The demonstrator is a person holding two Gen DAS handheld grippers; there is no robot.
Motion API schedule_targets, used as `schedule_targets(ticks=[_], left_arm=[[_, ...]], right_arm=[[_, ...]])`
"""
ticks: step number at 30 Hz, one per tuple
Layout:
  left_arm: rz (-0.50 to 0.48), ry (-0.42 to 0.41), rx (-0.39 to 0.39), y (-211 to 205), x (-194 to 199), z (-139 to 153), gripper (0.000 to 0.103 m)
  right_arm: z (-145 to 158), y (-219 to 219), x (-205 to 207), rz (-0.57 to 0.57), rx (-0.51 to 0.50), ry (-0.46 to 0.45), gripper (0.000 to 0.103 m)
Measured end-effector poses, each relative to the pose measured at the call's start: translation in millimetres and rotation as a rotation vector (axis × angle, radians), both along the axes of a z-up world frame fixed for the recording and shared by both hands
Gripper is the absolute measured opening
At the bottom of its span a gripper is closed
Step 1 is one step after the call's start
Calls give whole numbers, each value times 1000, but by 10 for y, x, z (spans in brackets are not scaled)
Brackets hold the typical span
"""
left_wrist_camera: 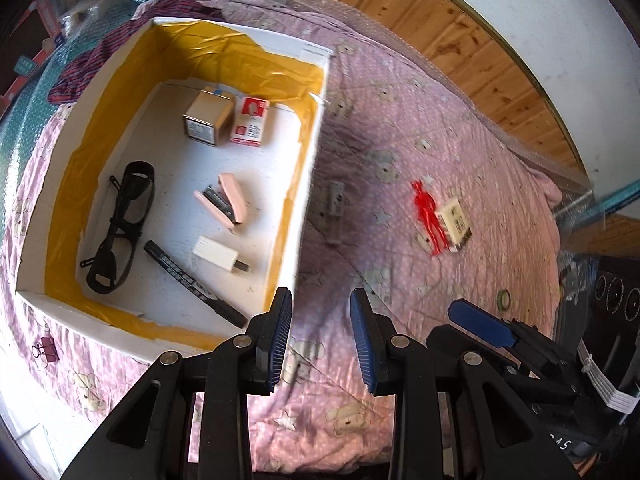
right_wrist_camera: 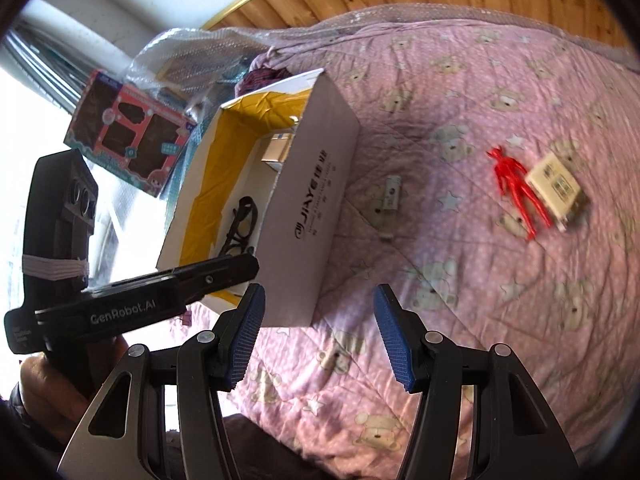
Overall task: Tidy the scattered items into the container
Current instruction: 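Withdraw both tools toward the clear bottle and green tape roll, then grasp the clear bottle with the left tool while the right tool grasps the green tape roll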
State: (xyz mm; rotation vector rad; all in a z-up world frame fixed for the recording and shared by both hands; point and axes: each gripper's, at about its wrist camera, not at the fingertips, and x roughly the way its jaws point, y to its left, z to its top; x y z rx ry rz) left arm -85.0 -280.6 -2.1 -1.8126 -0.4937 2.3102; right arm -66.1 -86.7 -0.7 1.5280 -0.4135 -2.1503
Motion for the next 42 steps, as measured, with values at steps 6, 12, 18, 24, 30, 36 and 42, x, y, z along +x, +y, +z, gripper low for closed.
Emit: schedule_targets(ticks=[6, 12, 18, 24, 30, 36, 42], left_arm=[[-64, -12, 1, 313, 58, -29, 32], [-111, -38, 5, 585, 45, -121, 32], [-147, -50, -9, 805, -31, -215, 32], [-149, -73, -19, 925, -163, -356, 34], [-133, -84, -42, 995, -310, -475, 34], [-106, -93, -61, 996, -504, -588, 36], [-77, -117, -87, 975, -693, -738, 40]], right_arm=[[-10, 323, 136, -76, 2, -9, 60], [-77, 728, 253, -176, 11, -27, 60], [-131, 1085, 330, -260, 18, -43, 60], [-183, 1384, 326, -323, 30, -46, 59], [-275, 1824, 278, -420, 43, -61, 49], [-438, 2405, 186, -536, 98, -87, 49], [-667, 2869, 69, -600, 205, -115, 49]])
